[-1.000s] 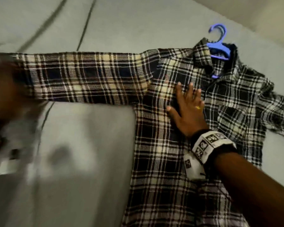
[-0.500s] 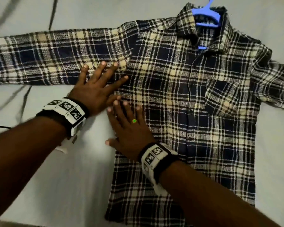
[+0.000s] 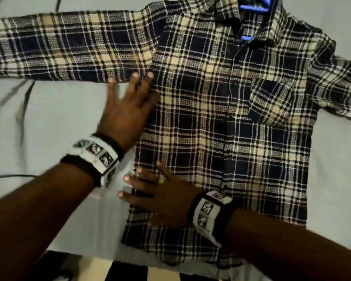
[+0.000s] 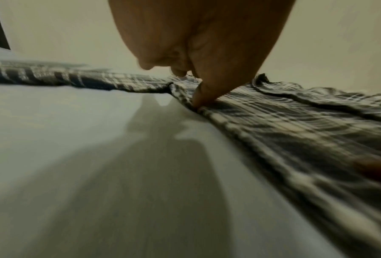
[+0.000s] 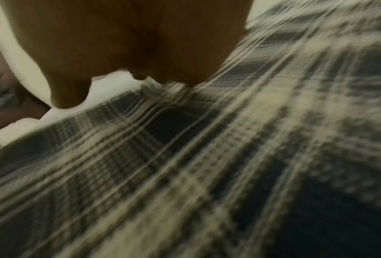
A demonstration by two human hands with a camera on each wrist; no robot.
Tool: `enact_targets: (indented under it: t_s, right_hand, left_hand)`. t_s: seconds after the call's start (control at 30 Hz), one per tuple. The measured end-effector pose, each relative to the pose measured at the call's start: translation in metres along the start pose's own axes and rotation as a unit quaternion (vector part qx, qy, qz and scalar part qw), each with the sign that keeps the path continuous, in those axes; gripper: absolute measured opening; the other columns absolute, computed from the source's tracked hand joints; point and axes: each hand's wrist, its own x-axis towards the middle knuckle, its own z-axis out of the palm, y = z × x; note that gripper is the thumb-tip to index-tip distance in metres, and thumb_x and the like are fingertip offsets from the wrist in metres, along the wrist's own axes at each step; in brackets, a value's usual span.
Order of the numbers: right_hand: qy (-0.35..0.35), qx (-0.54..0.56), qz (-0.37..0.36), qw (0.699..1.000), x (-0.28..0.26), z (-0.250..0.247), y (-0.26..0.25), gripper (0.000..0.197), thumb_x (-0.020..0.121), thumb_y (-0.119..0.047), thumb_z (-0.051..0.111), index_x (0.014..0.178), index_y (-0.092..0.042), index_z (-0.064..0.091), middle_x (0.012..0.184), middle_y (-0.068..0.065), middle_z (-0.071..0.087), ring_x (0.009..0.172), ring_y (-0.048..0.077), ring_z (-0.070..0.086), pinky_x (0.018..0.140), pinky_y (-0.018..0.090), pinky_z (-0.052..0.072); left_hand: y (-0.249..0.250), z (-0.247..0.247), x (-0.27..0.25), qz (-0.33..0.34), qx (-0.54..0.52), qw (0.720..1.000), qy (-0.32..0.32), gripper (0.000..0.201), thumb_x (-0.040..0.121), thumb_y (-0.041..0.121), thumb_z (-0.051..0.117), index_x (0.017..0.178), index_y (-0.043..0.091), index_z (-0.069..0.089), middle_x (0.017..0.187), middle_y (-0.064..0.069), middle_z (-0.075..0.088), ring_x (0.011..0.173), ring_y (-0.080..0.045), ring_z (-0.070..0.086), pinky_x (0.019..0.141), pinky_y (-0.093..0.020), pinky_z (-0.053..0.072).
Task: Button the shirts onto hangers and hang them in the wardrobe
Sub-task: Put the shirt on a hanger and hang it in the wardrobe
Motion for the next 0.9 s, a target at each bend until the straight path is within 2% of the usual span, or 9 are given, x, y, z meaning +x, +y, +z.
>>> enact_targets:
  t_s: [0.13,0.2,0.23,0.3,0.4,0.6,0.7,0.8,0.9]
  right_hand:
    - [0.110,0.142,0.106,0.978,-0.020,-0.051,0.075,0.049,0.097,-0.048,0.045,0.138,-0.022,0.053,0.134,0.011,0.059,0.106,0.034,0.065,0.085,0.050,0.057]
    - [0.113,0.093,0.164,0.976,-0.024,-0.061,0.112,0.060,0.097,-0.047,0.052,0.150,-0.018,0.041,0.155,0.016,0.039,0.131,0.038,0.051,0.096,0.049,0.054]
    - [0.093,0.038,0.176,0.979,-0.022,-0.055,0.120,0.073,0.097,-0.049,0.055,0.157,-0.019,0.026,0.165,0.016,0.016,0.148,0.040,0.026,0.104,0.051,0.046]
    - [0.045,-0.078,0.167,0.982,-0.017,-0.029,0.107,0.093,0.093,-0.065,0.052,0.161,-0.022,0.007,0.167,0.015,-0.006,0.152,0.042,-0.006,0.117,0.064,0.020]
    - [0.021,-0.095,0.125,0.987,-0.030,0.023,0.028,0.105,0.084,-0.075,0.054,0.161,-0.022,0.006,0.166,0.018,-0.009,0.150,0.046,-0.011,0.117,0.069,-0.003]
    - [-0.048,-0.054,-0.058,0.996,-0.082,0.082,-0.065,0.087,0.086,-0.065,0.055,0.159,-0.032,0.019,0.167,0.007,0.016,0.153,0.035,0.012,0.118,0.066,0.013]
    - [0.075,-0.082,0.069,0.991,-0.055,0.047,-0.025,0.077,0.096,-0.062,0.042,0.159,-0.034,0.008,0.168,0.010,0.005,0.153,0.036,-0.004,0.117,0.069,0.005]
    - [0.061,-0.076,0.252,0.963,-0.028,0.014,0.028,0.074,0.101,-0.062,0.031,0.158,-0.038,-0.009,0.166,0.012,-0.018,0.149,0.042,-0.020,0.114,0.072,-0.008]
    - [0.048,-0.057,0.242,0.967,-0.030,0.038,0.002,0.084,0.095,-0.071,0.034,0.157,-0.037,-0.012,0.163,0.016,-0.024,0.148,0.045,-0.023,0.112,0.072,-0.011]
  left_hand:
    - [0.043,0.037,-0.067,0.005,-0.020,1.000,-0.011,0.077,0.101,0.049,0.048,0.162,0.016,0.014,0.170,-0.007,0.003,0.156,-0.029,0.006,0.118,-0.069,0.009]
    - [0.045,0.052,-0.103,-0.042,-0.014,0.999,-0.026,0.078,0.102,0.059,0.033,0.163,0.017,0.009,0.170,-0.006,0.003,0.156,-0.030,0.009,0.117,-0.069,0.012]
    - [0.043,0.055,-0.119,-0.063,-0.007,0.997,-0.043,0.080,0.101,0.063,0.029,0.163,0.017,0.008,0.170,-0.008,0.003,0.156,-0.032,0.010,0.117,-0.069,0.012]
    - [0.048,0.058,-0.150,-0.073,0.008,0.995,-0.070,0.079,0.101,0.063,0.026,0.162,0.017,0.010,0.169,-0.016,0.003,0.154,-0.041,0.014,0.114,-0.071,0.015]
    - [0.073,0.068,-0.201,0.007,0.017,0.996,-0.084,0.069,0.100,0.050,0.033,0.161,0.019,0.022,0.167,-0.022,0.009,0.150,-0.046,0.021,0.110,-0.075,0.020]
    - [0.100,0.082,-0.282,-0.069,-0.061,0.981,-0.171,0.090,0.093,0.069,0.032,0.160,0.009,0.021,0.169,-0.011,0.012,0.154,-0.036,0.019,0.115,-0.072,0.016]
    - [0.103,0.091,-0.287,-0.086,-0.070,0.985,-0.128,0.096,0.092,0.073,0.030,0.161,0.009,0.014,0.169,-0.010,0.009,0.155,-0.033,0.011,0.117,-0.071,0.011]
    - [0.104,0.094,-0.288,-0.084,-0.033,0.989,-0.116,0.087,0.096,0.065,0.032,0.161,0.009,0.016,0.169,-0.010,0.010,0.155,-0.033,0.014,0.116,-0.070,0.017]
    - [0.102,0.092,-0.289,-0.090,-0.046,0.988,-0.116,0.077,0.100,0.056,0.028,0.161,0.010,0.017,0.169,-0.009,0.009,0.155,-0.033,0.015,0.117,-0.068,0.016]
